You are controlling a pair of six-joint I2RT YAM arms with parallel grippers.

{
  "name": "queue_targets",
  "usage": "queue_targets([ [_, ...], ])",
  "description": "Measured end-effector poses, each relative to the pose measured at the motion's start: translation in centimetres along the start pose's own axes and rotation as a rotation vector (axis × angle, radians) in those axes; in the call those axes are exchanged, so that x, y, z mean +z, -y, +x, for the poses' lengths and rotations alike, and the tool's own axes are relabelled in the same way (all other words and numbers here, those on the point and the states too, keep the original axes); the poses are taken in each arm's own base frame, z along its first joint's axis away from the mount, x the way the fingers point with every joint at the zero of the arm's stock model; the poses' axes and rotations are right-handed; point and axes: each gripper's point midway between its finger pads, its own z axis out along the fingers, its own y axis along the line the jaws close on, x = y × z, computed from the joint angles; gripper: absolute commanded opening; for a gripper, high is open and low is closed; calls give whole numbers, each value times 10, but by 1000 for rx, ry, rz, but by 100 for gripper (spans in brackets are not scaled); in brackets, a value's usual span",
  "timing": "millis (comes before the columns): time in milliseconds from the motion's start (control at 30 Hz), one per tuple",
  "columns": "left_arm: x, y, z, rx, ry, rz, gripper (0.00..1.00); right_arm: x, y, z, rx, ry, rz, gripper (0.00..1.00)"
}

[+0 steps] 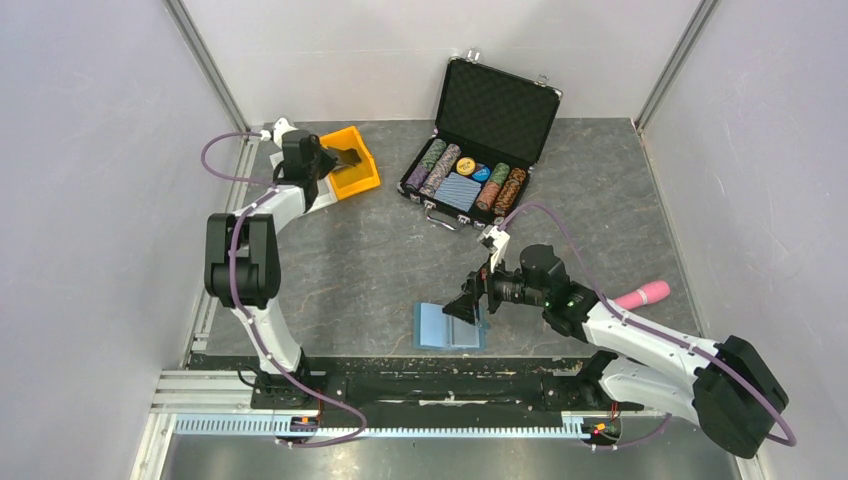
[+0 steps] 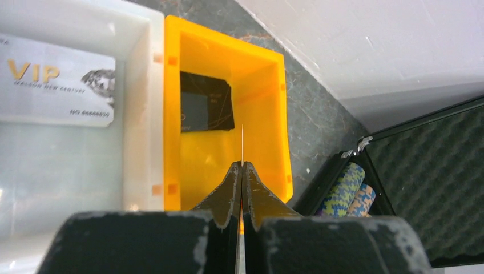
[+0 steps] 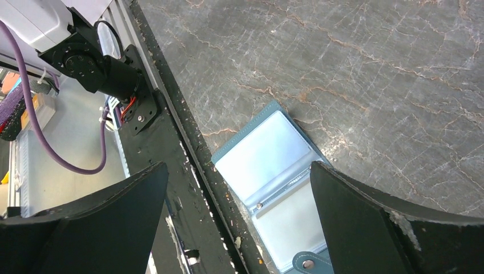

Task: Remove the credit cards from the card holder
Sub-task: Place the credit card in the storage box.

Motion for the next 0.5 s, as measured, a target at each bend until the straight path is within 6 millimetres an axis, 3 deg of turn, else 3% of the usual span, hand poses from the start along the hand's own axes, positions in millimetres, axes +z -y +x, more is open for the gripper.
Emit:
queue_targets([
  [500,45,9,-9,0,34,10,2,3,2,-11,-17,10,21,98],
])
